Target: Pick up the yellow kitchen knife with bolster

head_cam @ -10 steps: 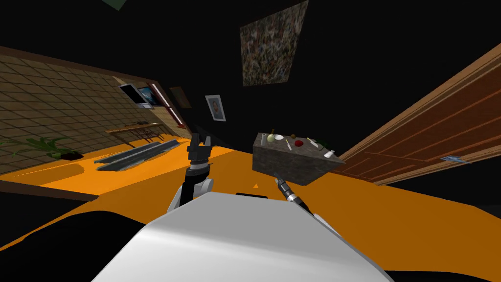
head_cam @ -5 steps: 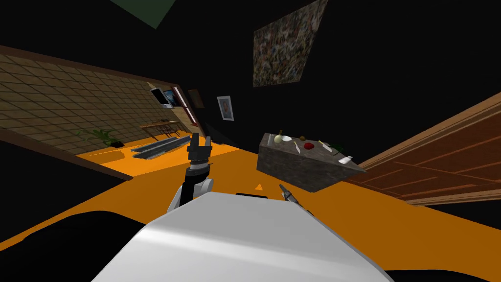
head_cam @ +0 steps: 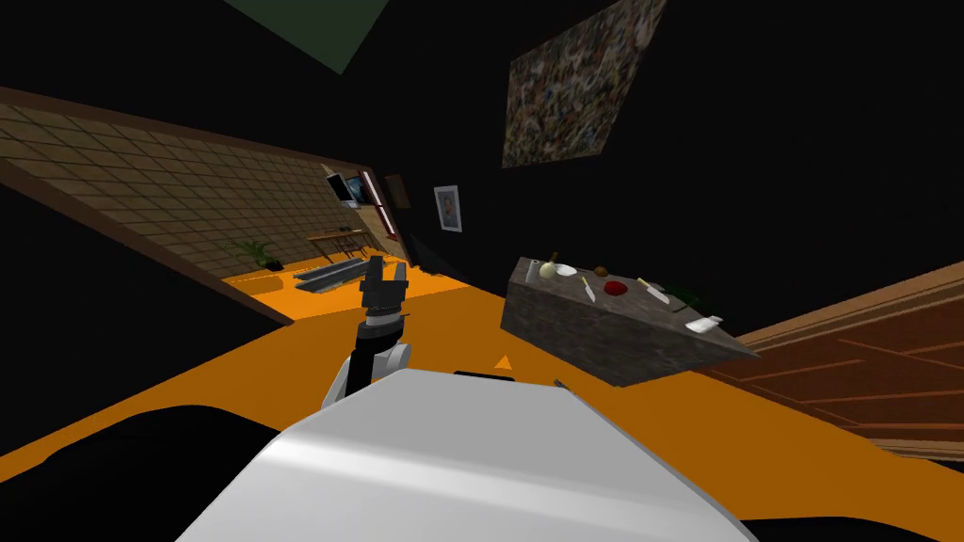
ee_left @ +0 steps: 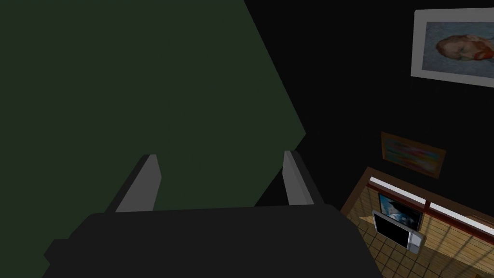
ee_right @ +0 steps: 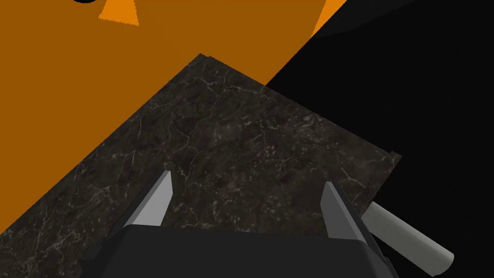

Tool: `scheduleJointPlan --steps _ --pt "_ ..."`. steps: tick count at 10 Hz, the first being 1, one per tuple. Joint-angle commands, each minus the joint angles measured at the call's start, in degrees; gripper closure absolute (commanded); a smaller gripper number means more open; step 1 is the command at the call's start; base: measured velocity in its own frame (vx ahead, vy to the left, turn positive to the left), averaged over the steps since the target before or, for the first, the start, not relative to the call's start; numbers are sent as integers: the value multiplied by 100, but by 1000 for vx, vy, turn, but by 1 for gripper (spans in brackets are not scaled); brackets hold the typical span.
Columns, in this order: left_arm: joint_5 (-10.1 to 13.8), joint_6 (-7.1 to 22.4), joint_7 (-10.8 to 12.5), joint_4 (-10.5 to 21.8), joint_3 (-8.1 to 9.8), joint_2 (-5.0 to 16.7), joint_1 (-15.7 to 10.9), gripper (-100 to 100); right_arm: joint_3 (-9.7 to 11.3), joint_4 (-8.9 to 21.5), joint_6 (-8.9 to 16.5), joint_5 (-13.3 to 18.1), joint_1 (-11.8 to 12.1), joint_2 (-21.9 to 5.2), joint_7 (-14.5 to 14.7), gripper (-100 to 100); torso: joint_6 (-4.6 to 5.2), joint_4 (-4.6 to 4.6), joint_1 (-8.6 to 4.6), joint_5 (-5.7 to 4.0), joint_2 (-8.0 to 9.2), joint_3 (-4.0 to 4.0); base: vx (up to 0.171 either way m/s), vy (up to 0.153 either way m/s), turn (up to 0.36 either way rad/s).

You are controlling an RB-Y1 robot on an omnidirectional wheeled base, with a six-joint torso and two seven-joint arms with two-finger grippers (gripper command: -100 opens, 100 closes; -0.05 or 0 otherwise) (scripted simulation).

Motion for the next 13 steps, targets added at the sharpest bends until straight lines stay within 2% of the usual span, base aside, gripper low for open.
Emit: scheduleJointPlan --steps 1,3,4,5,6,7,8,9,10,11,12,13 --pt "0 0 0 0 0 0 0 0 139 286 76 -144 70 -286 -124 -100 0 0 0 0 0 0 12 36 255" --pt "0 0 0 0 0 0 0 0 139 435 76 -144 70 -469 -124 -100 -2 -2 -4 -2 -10 -5 21 15 65" --pt "0 0 0 0 0 0 0 0 262 785 66 -249 170 -621 -204 -100 0 -2 -8 -2 -9 -5 36 24 279" --pt "0 0 0 0 0 0 -1 0 262 805 66 -249 170 -781 -204 -100 -6 -2 -5 -1 -14 -8 39 8 164" --pt "0 0 0 0 0 0 0 0 262 805 66 -249 170 -809 -204 -100 -2 -3 -8 -2 -16 -9 20 -4 -5" --pt "0 0 0 0 1 0 1 0 379 1054 51 -352 264 -1064 -285 -100 0 -2 -11 -3 -12 -7 49 3 261" --pt "0 0 0 0 0 0 0 0 379 1165 51 -352 264 -1142 -285 -100 -7 -3 -13 -4 -20 -11 55 1 198" --pt "0 0 0 0 0 0 1 0 489 1334 30 -452 353 -1401 -368 -100 -3 -4 -12 -3 -24 -13 87 -5 289" --pt "0 0 0 0 0 1 0 0 489 1513 30 -452 353 -1462 -368 -100 -7 -6 -15 -4 -35 -19 77 -17 165" --pt "0 0 0 0 1 1 1 0 592 1713 6 -548 436 -1692 -451 -100 -1 -7 -16 -4 -33 -19 95 -26 268" --pt "0 0 0 0 0 1 0 0 592 1848 6 -548 436 -1765 -451 -100 -8 -8 -21 -5 -40 -23 86 -32 157" --pt "0 0 0 0 1 1 1 0 688 2168 -22 -640 512 -1954 -534 -100 -1 -8 -21 -7 -38 -22 113 -28 280"
